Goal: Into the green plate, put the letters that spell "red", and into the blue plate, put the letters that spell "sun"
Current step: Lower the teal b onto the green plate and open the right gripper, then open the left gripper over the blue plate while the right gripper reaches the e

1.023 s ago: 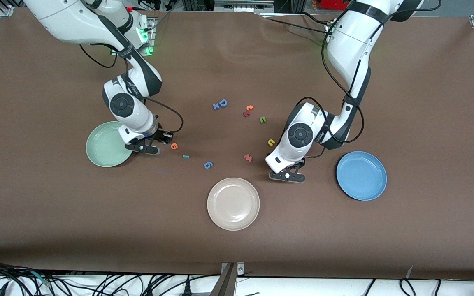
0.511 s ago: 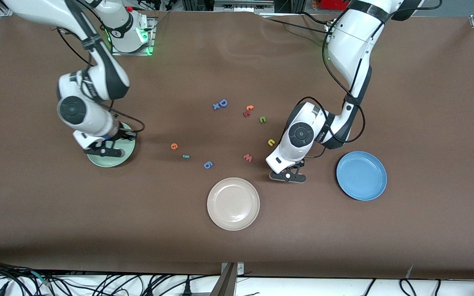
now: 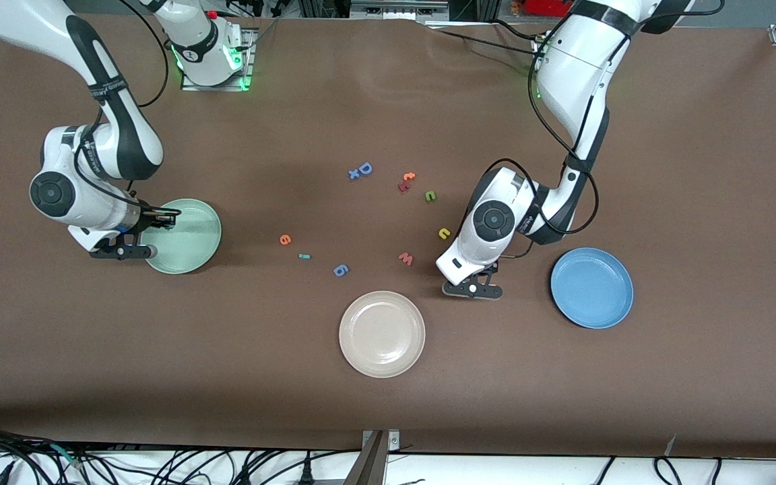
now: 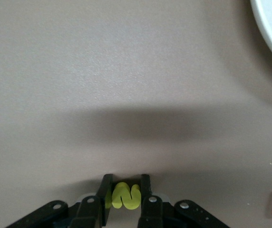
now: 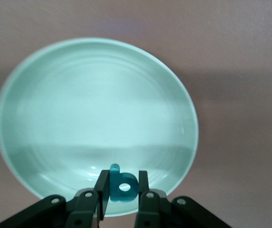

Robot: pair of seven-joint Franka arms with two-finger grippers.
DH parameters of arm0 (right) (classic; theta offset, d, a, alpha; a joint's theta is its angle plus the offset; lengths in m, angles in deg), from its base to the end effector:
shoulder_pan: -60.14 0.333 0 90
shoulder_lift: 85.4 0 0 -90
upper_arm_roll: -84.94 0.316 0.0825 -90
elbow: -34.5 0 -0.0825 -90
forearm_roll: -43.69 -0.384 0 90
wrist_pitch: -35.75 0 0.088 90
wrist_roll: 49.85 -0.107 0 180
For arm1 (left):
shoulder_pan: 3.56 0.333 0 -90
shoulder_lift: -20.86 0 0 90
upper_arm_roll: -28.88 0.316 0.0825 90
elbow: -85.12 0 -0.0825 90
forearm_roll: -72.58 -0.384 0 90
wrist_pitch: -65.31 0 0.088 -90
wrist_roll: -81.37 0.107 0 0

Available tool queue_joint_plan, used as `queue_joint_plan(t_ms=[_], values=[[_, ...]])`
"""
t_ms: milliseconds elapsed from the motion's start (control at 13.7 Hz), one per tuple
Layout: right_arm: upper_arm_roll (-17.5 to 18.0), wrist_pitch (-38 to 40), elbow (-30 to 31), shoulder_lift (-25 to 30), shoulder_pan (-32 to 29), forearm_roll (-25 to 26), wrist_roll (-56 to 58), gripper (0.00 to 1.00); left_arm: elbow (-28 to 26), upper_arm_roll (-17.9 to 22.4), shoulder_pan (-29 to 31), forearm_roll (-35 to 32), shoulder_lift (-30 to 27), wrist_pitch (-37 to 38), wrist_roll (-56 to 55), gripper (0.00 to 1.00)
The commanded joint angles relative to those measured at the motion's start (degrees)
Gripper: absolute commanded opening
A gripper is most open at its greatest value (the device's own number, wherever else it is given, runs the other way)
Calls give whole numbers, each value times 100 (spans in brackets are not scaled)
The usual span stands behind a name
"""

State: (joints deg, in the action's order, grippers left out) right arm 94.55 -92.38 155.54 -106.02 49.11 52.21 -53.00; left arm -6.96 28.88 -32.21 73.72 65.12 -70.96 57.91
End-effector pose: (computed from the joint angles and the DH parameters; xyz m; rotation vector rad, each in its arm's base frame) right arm 0.5524 -0.0178 0.2278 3.0721 0.0335 -0.3506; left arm 0.6074 -0.3321 0.1738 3.1275 -0.1192 -0.0112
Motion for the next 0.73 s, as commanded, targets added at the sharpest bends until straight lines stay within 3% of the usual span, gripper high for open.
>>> queue_joint_plan(t_ms=[0,365,438,511,658], values=[[-160,-195,78,-135,-30,-123,341,21,-92,18,114,-193,-162,22,-123,13],[-161,-582,158,-364,-92,-123,385,24,-30,18,553,-202,-540,399,-71,14],[-170,-582,158,-364,-92,-131,377,41,-39,36,615,-202,-601,417,-71,14],[-161,-565,158,-338,-92,-132,368,71,-39,36,790,-202,-637,478,-62,14],[-161,-495,149,-198,-83,-132,307,80,-39,45,1054,-210,-786,741,17,14]])
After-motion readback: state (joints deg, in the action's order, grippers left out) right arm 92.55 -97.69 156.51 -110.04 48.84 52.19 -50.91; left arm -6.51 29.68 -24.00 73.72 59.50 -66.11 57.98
